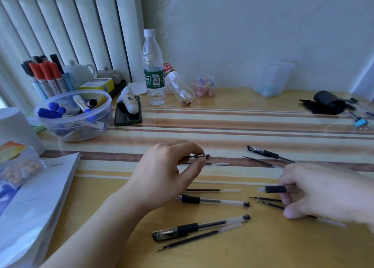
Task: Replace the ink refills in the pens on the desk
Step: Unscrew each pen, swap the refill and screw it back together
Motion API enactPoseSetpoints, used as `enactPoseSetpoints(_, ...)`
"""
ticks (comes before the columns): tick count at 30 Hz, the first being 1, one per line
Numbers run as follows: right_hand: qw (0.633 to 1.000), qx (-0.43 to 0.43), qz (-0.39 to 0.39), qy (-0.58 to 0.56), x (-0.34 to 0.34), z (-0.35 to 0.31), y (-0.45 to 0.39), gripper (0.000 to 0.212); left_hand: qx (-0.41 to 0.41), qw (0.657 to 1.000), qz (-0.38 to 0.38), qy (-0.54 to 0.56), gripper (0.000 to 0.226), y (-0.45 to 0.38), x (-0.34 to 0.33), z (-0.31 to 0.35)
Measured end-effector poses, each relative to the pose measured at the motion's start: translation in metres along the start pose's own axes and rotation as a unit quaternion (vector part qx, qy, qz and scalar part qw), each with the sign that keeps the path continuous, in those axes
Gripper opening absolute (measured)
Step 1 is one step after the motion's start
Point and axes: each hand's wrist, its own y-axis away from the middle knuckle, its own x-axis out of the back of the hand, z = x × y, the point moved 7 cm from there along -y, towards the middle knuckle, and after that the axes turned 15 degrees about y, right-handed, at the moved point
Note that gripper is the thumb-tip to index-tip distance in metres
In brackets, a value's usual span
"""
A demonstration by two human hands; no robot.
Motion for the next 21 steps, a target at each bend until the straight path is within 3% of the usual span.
enactPoseSetpoints(5,1.0,0.021,0.006,0.008,-0.001,-0.001,-0.001,0.02,0.003,1.0,-0.013,0.007,0.018,0.0,-0.003,0.0)
enactPoseSetpoints(10,0.993,0.066,0.056,-0.081,0.017,-0.009,0.004,0.03,0.039,0.995,-0.029,0.086,0.015,0.0,-0.009,-0.002)
enactPoseSetpoints(14,0.949,0.106,0.142,-0.26,0.039,-0.036,0.009,0.018,0.089,0.969,-0.039,0.227,0.023,0.003,-0.027,-0.003)
enactPoseSetpoints(17,0.919,0.142,0.17,-0.326,0.041,-0.063,0.011,0.007,0.064,0.957,-0.055,0.277,0.025,0.002,-0.036,0.007)
enactPoseSetpoints(21,0.887,0.141,0.219,-0.38,0.044,-0.07,0.011,0.006,0.063,0.94,0.0,0.335,0.021,0.0,-0.035,0.005)
